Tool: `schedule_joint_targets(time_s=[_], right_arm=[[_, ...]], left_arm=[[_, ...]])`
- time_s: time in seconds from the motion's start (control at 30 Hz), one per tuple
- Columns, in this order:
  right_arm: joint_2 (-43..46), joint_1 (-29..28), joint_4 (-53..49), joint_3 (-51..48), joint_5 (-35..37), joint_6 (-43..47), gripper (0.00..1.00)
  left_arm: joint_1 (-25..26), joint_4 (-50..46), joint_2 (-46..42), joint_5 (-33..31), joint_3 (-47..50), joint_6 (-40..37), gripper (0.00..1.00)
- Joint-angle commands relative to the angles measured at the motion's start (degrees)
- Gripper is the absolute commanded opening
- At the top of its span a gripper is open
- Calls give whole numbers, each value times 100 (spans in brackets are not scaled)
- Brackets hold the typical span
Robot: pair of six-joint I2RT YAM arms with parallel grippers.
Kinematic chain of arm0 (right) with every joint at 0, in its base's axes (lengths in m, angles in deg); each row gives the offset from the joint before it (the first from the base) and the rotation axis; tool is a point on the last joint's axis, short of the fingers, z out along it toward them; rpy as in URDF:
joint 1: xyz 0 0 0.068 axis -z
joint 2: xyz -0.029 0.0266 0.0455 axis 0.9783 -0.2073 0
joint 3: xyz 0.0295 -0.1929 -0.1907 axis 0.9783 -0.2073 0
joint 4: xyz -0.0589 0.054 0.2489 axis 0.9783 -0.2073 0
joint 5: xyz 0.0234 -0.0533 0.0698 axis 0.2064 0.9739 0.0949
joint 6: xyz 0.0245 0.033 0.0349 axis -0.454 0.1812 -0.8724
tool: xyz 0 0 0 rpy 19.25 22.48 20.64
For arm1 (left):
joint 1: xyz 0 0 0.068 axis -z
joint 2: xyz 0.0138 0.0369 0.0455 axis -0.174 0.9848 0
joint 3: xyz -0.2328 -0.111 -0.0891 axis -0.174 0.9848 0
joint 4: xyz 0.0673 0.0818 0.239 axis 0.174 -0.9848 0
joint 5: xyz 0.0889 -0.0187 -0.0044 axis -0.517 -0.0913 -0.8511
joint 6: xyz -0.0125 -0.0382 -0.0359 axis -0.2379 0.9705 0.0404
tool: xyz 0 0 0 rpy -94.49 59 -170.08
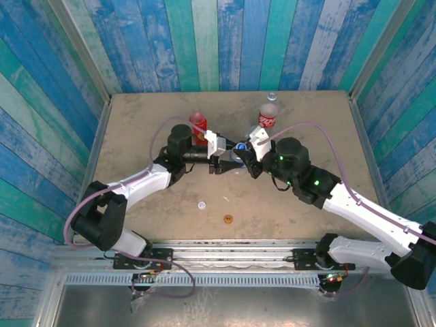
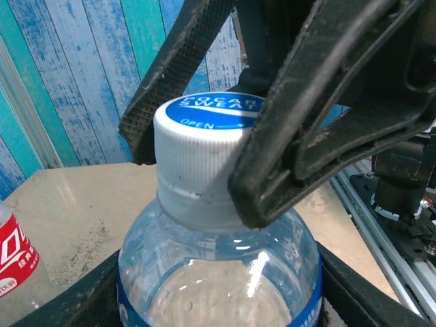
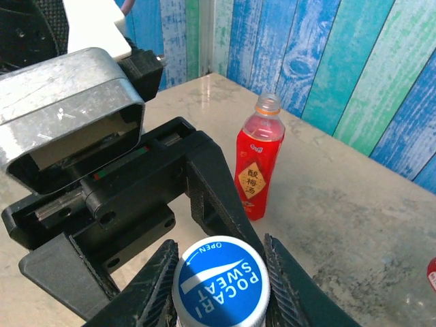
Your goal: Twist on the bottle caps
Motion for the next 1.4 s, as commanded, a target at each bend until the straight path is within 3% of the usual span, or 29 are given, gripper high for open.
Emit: schedule_joint_targets(time_s=[0.0,0.1,0.17,0.23,0.27,0.4,0.53,0.63,1.1,1.37], right_arm=[[17,-7,-51,116,-43,14,22],[53,-11,-29,65,135,-18,21],[85,-2,72,-27,494,-125,18],[81,34,270,-148,769,-243,17],[51,67,360,-194,846,-290,17],[-228,257,788,-285,1165,-515,16],[-812,454,1369,-217,1173,-618,16],[-1455,534,1764,39,1137,-619,16],[-4395,971,2188,2201,873,-944,17],[-5411,1148,2190,3173,880,-806,18]], left_arm=[[-4,37,76,-21,-28,-101,49],[-4,571,42,-198,197,129,66],[-4,1170,-50,-614,484,469,90],[-4,1634,-198,-1175,821,727,99],[-4,1841,-285,-1453,1000,849,95],[-4,2723,-899,-2803,2035,1420,94],[-3,2729,-1587,-3863,2843,1678,94],[-4,2693,-1930,-4279,3327,1871,94],[-38,2094,-2640,-4783,3893,1952,94],[-119,2083,-2612,-4756,3904,1969,94]])
